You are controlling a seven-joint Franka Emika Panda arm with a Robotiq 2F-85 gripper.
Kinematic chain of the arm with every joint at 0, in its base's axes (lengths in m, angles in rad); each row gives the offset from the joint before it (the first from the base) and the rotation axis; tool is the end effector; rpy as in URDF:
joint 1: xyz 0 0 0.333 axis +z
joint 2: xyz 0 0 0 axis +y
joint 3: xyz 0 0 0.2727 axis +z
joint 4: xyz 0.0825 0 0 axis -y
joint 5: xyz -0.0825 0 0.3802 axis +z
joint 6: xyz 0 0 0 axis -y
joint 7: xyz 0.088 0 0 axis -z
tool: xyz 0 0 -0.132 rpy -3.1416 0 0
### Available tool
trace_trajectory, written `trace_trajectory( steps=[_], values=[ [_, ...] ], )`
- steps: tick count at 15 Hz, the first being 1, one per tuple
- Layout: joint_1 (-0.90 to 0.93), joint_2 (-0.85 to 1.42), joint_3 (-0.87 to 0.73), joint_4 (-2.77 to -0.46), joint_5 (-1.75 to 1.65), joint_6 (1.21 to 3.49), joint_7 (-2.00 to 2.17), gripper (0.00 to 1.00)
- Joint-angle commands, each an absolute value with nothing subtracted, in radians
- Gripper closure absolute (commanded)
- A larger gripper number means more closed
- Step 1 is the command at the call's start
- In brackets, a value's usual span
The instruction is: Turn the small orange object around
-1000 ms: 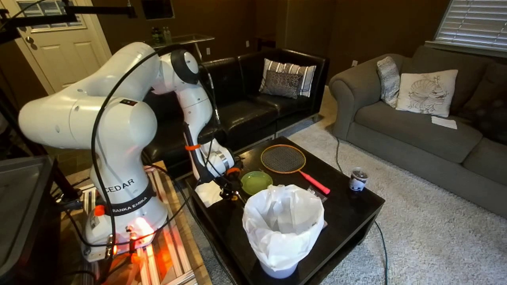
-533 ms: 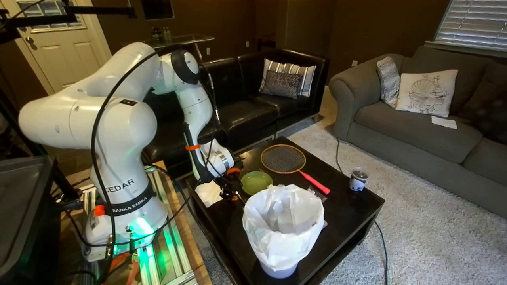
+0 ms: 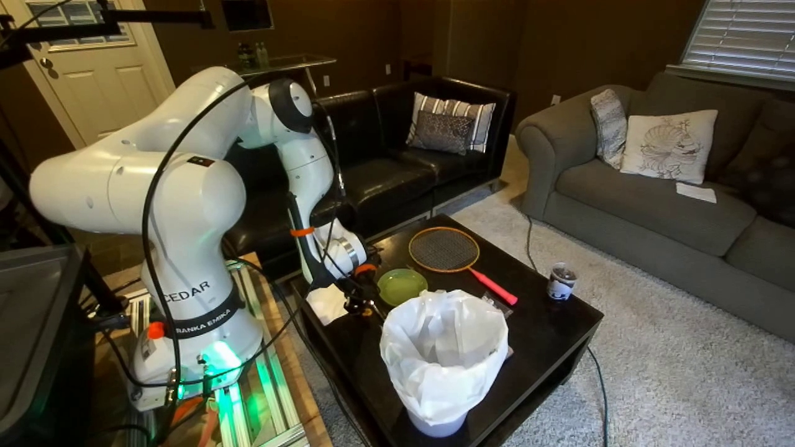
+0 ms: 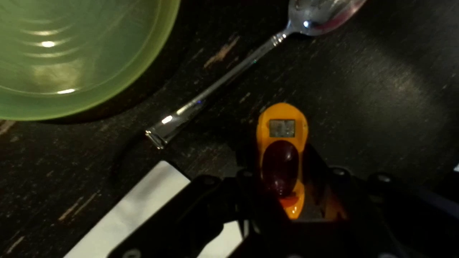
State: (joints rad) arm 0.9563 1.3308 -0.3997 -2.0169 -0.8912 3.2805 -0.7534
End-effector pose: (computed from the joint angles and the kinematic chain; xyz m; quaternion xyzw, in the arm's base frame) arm 0.3150 0.1748 -0.1863 0.3252 0.9341 -0.0974 0.1104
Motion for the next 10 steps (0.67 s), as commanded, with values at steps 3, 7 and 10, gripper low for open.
trace_trajectory(
  steps=[3,7,10],
  values=[
    [0.707,1.326,-0.201,-1.962,-0.958,3.111,-0.792,0.27],
    [0.628,1.323,-0.154,-1.939,-1.001,3.046,-0.755,0.01],
    [0.696,1.308,-0.21,-1.955,-0.957,3.07,-0.723,0.0]
  ],
)
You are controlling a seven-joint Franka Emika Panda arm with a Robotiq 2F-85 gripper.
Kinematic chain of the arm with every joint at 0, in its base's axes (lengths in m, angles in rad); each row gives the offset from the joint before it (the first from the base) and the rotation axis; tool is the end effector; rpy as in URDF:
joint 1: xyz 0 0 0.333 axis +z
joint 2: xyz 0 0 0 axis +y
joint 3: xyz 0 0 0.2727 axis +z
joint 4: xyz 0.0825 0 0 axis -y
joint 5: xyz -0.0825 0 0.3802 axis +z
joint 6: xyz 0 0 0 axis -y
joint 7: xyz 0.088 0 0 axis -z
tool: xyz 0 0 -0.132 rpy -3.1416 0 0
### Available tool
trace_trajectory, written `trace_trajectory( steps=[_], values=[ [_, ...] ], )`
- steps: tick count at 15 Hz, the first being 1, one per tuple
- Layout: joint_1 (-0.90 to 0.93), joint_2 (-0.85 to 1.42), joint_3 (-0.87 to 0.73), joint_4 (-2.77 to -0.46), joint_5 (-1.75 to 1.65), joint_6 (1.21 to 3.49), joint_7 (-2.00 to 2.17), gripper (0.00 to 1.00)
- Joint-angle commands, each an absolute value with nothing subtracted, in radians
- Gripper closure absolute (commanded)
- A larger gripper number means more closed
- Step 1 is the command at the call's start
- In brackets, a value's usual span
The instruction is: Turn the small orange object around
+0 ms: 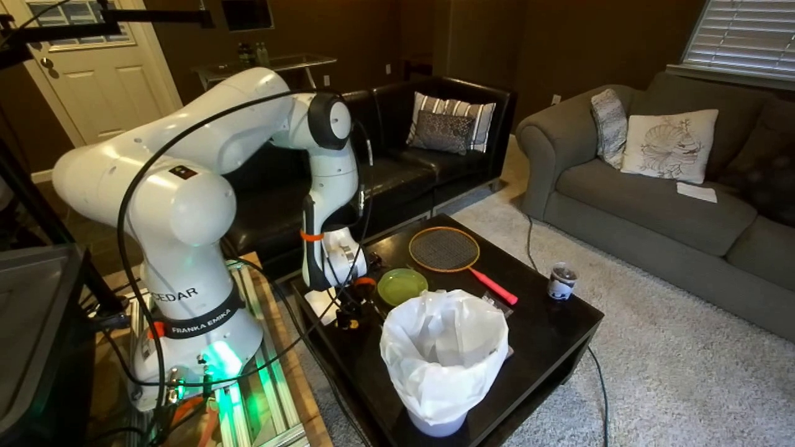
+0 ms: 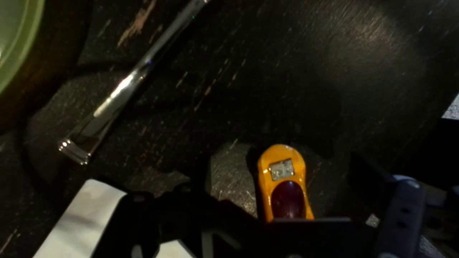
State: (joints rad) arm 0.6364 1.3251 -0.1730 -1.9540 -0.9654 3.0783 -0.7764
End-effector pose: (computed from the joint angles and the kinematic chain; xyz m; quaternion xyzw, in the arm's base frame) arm 0.2982 0.1698 -0.2129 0.3933 0.9090 -0.1305 0.0458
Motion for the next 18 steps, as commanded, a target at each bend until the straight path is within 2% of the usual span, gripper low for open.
trace_trajectory(
  steps=[1,3,8,13,18],
  values=[
    [0.72,1.3,-0.231,-1.962,-0.955,3.075,-0.699,0.0],
    [0.758,1.273,-0.26,-1.991,-0.946,3.075,-0.636,0.0],
    [0.6,1.132,-0.121,-2.115,-0.988,2.899,-0.471,0.0],
    [0.328,1.002,0.079,-2.236,-0.926,2.716,-0.479,0.0],
    [0.098,0.96,0.248,-2.276,-0.775,2.665,-0.479,0.0]
  ],
)
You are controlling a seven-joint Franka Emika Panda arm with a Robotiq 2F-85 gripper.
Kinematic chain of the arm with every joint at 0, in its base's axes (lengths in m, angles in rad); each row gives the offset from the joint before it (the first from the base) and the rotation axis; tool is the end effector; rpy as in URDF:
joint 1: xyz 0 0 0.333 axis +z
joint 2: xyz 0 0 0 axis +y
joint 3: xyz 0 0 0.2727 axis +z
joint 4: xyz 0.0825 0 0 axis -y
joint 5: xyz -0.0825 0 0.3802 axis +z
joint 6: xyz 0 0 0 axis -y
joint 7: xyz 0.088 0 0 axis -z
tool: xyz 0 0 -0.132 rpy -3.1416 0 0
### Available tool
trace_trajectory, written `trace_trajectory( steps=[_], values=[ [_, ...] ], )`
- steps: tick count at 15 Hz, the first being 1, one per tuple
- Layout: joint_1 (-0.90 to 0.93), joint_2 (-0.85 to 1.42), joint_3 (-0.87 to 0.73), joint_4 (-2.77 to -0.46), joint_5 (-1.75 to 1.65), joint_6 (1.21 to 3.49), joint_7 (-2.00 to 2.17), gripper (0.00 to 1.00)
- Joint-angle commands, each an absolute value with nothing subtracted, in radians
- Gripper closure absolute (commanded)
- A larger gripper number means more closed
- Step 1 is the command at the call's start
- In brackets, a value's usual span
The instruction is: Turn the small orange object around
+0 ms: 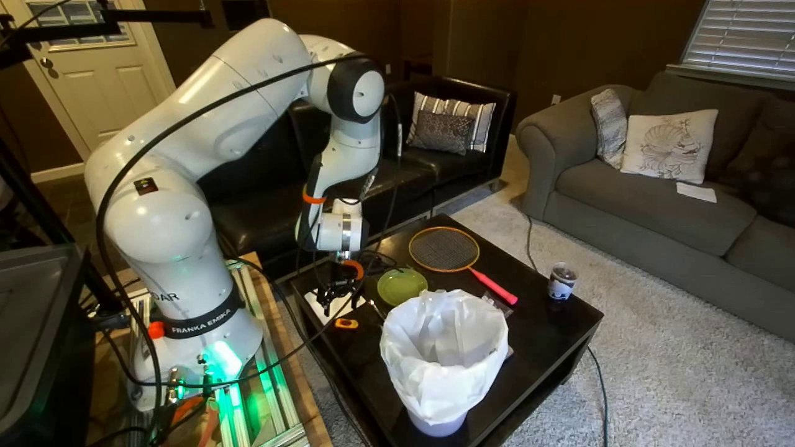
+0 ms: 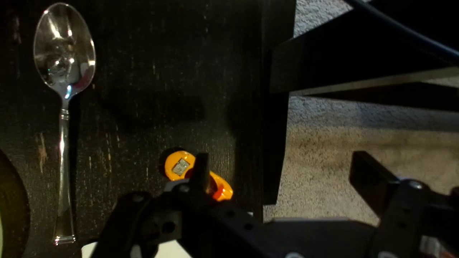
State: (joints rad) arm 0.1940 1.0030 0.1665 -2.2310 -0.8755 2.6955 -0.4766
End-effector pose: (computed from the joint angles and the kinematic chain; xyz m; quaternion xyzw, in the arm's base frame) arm 0.2881 0.1696 -0.1248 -0.6537 -0.7274 0.2088 0.0056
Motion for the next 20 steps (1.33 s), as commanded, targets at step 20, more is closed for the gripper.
trace_trajectory(
  steps=[20],
  values=[
    [0.156,0.945,0.356,-2.371,-0.027,2.925,0.026,0.0]
  ],
)
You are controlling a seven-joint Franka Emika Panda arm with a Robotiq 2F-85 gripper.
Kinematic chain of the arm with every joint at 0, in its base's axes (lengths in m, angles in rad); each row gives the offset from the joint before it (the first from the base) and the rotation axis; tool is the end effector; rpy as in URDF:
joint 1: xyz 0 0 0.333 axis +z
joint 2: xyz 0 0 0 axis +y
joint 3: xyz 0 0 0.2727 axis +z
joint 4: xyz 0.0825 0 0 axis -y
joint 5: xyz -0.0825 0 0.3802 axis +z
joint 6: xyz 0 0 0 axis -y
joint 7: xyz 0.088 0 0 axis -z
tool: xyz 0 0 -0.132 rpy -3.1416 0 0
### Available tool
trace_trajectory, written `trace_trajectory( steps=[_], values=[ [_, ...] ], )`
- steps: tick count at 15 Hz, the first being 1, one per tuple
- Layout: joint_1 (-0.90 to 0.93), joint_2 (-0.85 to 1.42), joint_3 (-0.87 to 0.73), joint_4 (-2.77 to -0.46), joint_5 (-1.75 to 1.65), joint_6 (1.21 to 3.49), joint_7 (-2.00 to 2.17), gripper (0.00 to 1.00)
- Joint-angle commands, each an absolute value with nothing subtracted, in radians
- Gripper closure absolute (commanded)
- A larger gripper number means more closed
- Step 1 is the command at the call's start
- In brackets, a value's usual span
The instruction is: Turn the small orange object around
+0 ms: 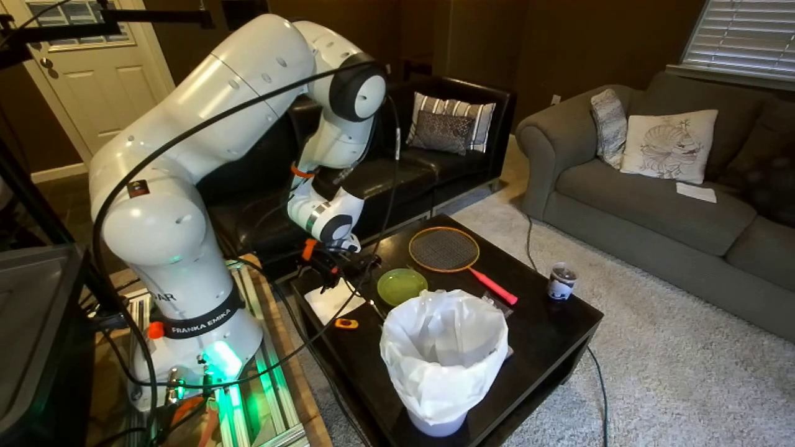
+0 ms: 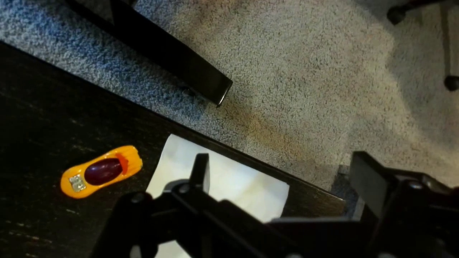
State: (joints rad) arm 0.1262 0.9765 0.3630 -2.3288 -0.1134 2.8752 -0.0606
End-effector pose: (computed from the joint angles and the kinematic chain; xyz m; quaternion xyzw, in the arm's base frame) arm 0.2667 0.2392 -0.0960 -0.9326 -0.2743 0.2047 0.1148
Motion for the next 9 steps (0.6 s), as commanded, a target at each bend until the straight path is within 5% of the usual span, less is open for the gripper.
trace_trajectory(
  steps=[1,9],
  values=[
    [0.166,0.945,0.349,-2.372,-0.002,2.935,0.058,0.0],
    [0.36,0.95,0.213,-2.355,0.133,2.982,0.311,0.0]
  ],
)
